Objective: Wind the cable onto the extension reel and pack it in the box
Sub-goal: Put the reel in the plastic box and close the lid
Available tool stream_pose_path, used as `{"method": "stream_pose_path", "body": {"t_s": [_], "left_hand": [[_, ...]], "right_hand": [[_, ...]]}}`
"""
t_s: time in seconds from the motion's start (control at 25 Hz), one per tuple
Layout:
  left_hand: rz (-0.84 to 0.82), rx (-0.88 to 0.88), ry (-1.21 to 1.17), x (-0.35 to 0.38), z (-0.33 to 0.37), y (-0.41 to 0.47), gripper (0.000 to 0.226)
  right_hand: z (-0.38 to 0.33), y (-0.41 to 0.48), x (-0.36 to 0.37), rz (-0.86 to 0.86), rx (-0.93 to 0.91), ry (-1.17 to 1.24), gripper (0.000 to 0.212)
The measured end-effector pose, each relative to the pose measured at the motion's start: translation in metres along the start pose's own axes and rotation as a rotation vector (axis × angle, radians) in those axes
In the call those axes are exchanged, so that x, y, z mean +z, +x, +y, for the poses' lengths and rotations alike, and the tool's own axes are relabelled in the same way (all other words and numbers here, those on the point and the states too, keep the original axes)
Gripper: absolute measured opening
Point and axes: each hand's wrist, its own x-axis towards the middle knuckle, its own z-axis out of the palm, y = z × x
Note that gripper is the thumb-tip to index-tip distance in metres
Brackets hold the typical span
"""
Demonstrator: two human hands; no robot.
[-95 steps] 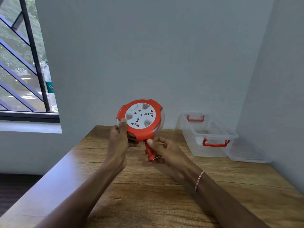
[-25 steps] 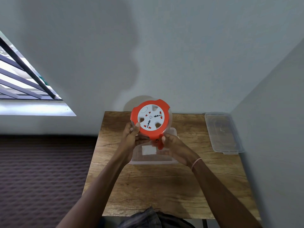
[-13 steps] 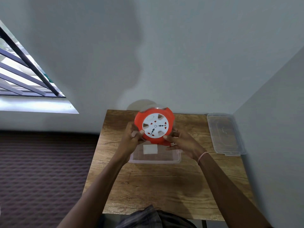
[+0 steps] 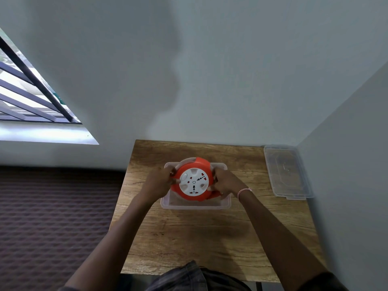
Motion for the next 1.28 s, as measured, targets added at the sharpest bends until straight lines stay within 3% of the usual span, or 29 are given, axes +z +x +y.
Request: {"method": "stream_pose_path", "body": {"t_s": [0.2, 0.44, 0.56, 0.72, 0.88, 1.04, 1.28], "left_hand": [[-0.139, -0.033, 0.289, 0.0, 0.002, 0.006, 0.04], [-0.205, -0.047, 0.646, 0.01, 0.023, 0.011, 0.028], [-0.211, -0.041, 0.714, 0.013, 0.032, 0.017, 0.02], [-0.071, -0.06, 0.53, 0.015, 0.022, 0.014, 0.023], [0.167, -0.083, 0.071, 0.015, 0.0, -0.002, 0.029], [0.433, 0.048, -0.05, 0.014, 0.002, -0.043, 0.021], [0.4, 0.441, 0.033, 0.089, 0.062, -0.106, 0.013]], "right_hand": [[0.0, 0.014, 0.015, -0.095, 0.171, 0.163, 0.048], [0.002, 0.031, 0.039, -0.131, 0.31, 0.125, 0.037], [0.002, 0.033, 0.041, -0.169, 0.349, 0.115, 0.036], [-0.004, 0.02, 0.033, -0.104, 0.246, -0.056, 0.033], [0.0, -0.006, 0.016, 0.173, -0.12, -0.358, 0.009], [0.03, -0.03, 0.0, 0.46, -0.168, -0.001, 0.014], [0.114, -0.065, 0.004, 0.667, -0.035, 0.381, 0.011]]}}
